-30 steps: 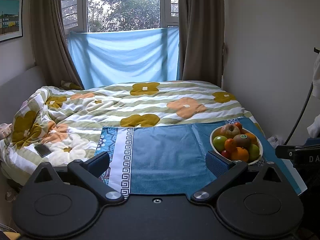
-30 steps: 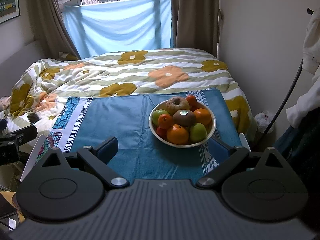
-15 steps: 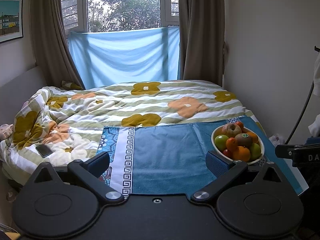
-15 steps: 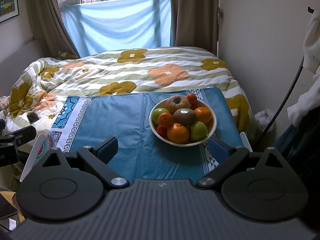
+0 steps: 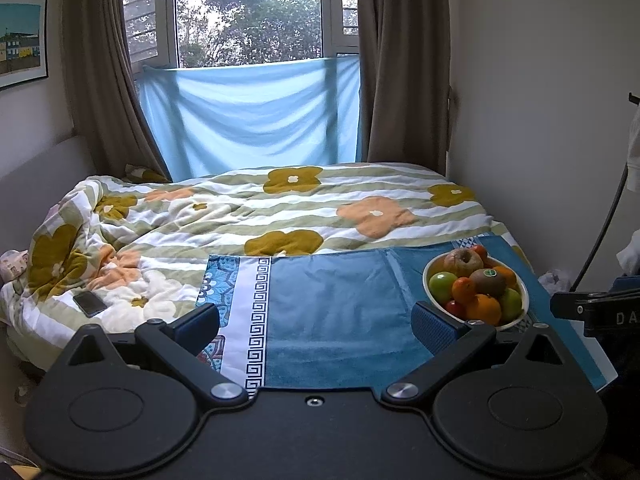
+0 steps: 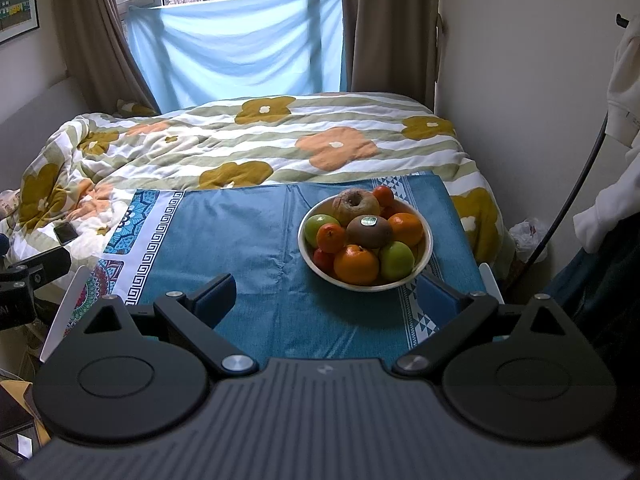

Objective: Organize fruits

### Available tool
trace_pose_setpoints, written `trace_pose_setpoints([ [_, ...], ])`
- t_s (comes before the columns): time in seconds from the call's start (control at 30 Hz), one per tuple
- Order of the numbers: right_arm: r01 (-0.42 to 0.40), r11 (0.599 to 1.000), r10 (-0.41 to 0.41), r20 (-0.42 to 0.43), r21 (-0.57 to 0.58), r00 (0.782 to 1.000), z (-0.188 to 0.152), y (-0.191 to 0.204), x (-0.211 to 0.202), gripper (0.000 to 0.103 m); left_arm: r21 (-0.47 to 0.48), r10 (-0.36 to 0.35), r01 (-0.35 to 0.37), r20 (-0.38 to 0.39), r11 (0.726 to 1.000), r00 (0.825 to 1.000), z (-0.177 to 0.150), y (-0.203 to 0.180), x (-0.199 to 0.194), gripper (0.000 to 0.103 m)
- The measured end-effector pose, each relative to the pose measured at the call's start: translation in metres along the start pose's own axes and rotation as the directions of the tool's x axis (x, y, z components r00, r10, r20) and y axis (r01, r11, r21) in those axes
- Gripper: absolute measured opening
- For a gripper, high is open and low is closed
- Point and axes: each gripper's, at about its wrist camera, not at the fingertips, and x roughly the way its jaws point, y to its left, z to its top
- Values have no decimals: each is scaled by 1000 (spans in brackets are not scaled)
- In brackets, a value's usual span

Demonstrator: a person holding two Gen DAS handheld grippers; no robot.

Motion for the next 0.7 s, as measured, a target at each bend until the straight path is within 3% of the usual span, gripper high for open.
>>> trace_pose_setpoints([
  [0.7,-4,1000,5,-11,9,1000,0,-6,0,103,-7,-9,9,3,1000,1000,1,-5,1,103],
])
